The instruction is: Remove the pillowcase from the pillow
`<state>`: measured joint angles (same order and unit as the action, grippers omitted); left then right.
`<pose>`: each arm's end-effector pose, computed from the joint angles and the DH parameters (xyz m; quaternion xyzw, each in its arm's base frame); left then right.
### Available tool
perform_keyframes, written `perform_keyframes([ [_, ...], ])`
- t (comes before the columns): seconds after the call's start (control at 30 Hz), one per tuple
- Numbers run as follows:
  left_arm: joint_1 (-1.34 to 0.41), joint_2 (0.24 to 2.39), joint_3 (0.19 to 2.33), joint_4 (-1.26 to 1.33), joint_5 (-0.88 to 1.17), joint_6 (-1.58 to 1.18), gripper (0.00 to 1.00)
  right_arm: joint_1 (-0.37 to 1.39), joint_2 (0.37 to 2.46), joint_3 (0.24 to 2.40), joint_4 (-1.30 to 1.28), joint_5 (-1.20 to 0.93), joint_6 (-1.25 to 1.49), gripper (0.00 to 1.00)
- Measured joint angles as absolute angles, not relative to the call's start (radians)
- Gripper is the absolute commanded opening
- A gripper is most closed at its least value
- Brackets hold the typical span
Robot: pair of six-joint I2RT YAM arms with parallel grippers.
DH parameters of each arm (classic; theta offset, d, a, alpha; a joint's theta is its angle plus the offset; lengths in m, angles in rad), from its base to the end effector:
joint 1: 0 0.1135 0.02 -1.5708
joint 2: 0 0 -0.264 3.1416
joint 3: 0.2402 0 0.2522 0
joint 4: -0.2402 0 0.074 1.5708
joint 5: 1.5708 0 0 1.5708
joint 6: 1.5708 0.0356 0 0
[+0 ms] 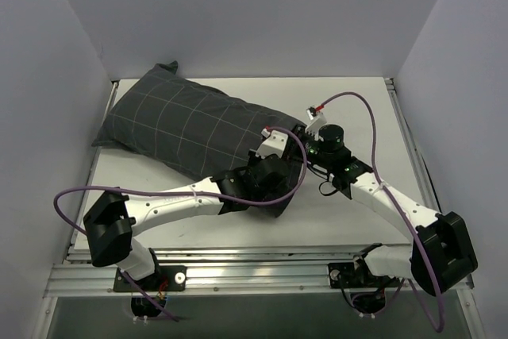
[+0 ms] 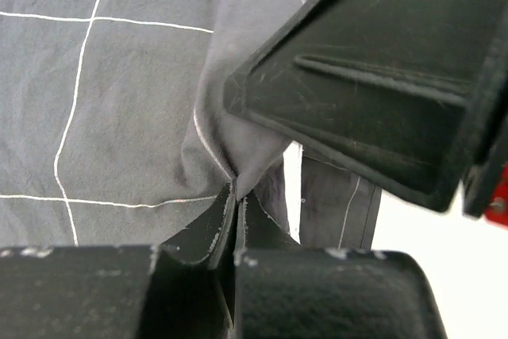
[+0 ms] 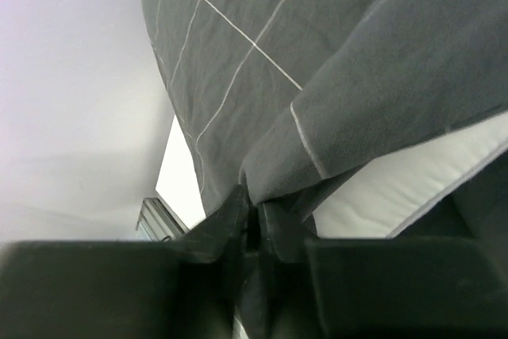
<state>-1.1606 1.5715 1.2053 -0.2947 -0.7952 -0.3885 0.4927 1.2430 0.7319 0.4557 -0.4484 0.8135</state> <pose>0.1623 -0.3094 0.2851 0.1542 0.8313 -0.0348 0.5328 0.2429 0.1479 0.2901 -0.0377 0.7235 0.5354 0.4340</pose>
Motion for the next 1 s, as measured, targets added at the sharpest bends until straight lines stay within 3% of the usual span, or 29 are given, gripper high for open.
perform_keyframes([
  [0.1, -1.156, 1.568, 1.206, -0.299, -0.795, -0.391, 0.02, 0.48, 1.222, 0.735, 0.407, -0.432, 0.788, 0.48],
  [0.27, -1.155, 1.554, 1.214, -0.339, -0.795, -0.404, 0.02, 0.387, 1.13, 0.723, 0.312, -0.418, 0.739, 0.67],
  [0.5, -1.151, 1.547, 1.266, -0.414, -0.772, -0.419, 0.02, 0.314, 1.018, 0.582, 0.281, -0.42, 0.714, 0.74],
  [0.67, -1.151, 1.541, 1.285, -0.44, -0.758, -0.424, 0.02, 0.342, 1.083, 0.464, 0.341, -0.455, 0.757, 0.91],
  [1.0, -1.151, 1.541, 1.296, -0.478, -0.736, -0.435, 0.02, 0.487, 1.307, 0.46, 0.651, -0.479, 0.847, 0.98],
])
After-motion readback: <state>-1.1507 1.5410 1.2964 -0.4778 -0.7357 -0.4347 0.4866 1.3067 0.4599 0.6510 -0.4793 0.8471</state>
